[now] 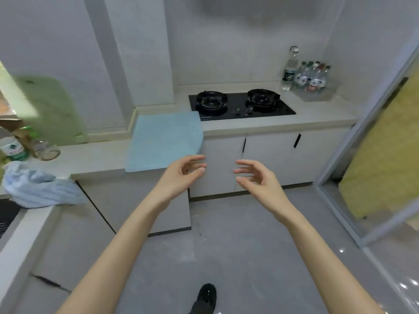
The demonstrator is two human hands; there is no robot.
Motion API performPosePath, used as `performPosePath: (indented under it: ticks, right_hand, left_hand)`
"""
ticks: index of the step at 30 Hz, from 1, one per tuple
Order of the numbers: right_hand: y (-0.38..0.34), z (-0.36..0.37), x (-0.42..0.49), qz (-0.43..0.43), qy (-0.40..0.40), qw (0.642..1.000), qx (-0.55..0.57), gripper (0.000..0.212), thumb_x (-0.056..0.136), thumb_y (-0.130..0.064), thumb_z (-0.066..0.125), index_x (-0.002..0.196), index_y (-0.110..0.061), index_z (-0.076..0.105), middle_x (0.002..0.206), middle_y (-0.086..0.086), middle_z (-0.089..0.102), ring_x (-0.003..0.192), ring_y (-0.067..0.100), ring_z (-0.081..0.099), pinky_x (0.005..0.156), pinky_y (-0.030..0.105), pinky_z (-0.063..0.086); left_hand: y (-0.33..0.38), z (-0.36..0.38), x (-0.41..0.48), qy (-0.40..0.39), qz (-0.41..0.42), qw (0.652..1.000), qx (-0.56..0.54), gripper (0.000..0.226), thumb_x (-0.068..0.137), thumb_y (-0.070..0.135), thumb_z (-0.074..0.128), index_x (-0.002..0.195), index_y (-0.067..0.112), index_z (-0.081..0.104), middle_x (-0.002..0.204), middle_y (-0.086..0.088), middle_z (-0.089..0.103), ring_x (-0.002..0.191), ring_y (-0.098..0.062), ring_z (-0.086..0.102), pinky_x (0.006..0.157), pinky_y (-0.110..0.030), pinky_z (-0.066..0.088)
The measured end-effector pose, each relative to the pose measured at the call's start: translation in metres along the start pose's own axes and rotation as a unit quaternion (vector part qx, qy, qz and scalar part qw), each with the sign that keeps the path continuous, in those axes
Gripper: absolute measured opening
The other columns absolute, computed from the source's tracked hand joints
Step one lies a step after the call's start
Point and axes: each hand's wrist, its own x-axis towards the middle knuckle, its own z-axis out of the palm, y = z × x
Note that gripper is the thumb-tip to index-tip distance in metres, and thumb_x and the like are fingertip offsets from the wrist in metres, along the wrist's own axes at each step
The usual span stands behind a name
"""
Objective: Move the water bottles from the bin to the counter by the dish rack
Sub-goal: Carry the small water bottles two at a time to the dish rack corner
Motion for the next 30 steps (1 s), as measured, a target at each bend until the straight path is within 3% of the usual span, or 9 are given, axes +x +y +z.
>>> performPosePath:
  ticks: [6, 13, 18, 25, 30]
  right_hand:
    - [0.014, -0.057, 0.077, 0.017, 0.059, 0.997, -0.044, 0.034, 0.091, -0.016, 0.064, 0.121, -0.030, 0.059, 0.112, -0.011, 0.067, 0.091, 0.004, 0.065, 0.082, 0.018, 0.050]
    - [0.028, -0.121, 0.154, 0.039, 0.141, 0.987, -0.063, 0.033, 0.091, -0.016, 0.063, 0.122, -0.028, 0.059, 0.113, -0.008, 0.067, 0.083, -0.001, 0.064, 0.081, 0.019, 0.049]
    - [0.041, -0.169, 0.198, 0.049, 0.191, 0.978, -0.073, 0.033, 0.091, -0.012, 0.063, 0.122, -0.024, 0.059, 0.113, -0.005, 0.067, 0.079, -0.004, 0.063, 0.081, 0.020, 0.049]
    - [0.077, -0.253, 0.266, 0.043, 0.232, 0.969, -0.066, 0.034, 0.090, -0.013, 0.064, 0.120, -0.027, 0.059, 0.113, -0.007, 0.066, 0.083, 0.002, 0.064, 0.092, 0.031, 0.050]
    - [0.107, -0.330, 0.325, 0.023, 0.242, 0.968, -0.062, 0.034, 0.090, -0.011, 0.064, 0.118, -0.031, 0.059, 0.113, -0.008, 0.066, 0.084, 0.001, 0.064, 0.089, 0.031, 0.051]
  left_hand:
    - [0.013, 0.032, 0.122, -0.065, 0.038, 0.997, 0.000, 0.027, 0.094, 0.015, 0.058, 0.117, 0.029, 0.059, 0.113, 0.008, 0.068, 0.107, -0.009, 0.063, 0.083, -0.023, 0.052]
    - [0.047, 0.070, 0.249, -0.136, 0.057, 0.989, -0.008, 0.029, 0.094, 0.014, 0.057, 0.122, 0.024, 0.059, 0.114, 0.005, 0.068, 0.106, -0.016, 0.064, 0.090, -0.032, 0.052]
    - [0.060, 0.111, 0.324, -0.185, 0.065, 0.981, -0.011, 0.026, 0.094, 0.016, 0.059, 0.115, 0.032, 0.060, 0.111, 0.010, 0.069, 0.106, -0.017, 0.065, 0.091, -0.038, 0.052]
    - [0.075, 0.185, 0.423, -0.212, 0.071, 0.975, -0.010, 0.028, 0.093, 0.016, 0.059, 0.117, 0.031, 0.061, 0.112, 0.011, 0.069, 0.106, -0.016, 0.065, 0.091, -0.035, 0.052]
    - [0.097, 0.248, 0.499, -0.211, 0.084, 0.974, -0.008, 0.027, 0.093, 0.017, 0.059, 0.116, 0.032, 0.061, 0.112, 0.011, 0.069, 0.104, -0.017, 0.066, 0.092, -0.036, 0.053]
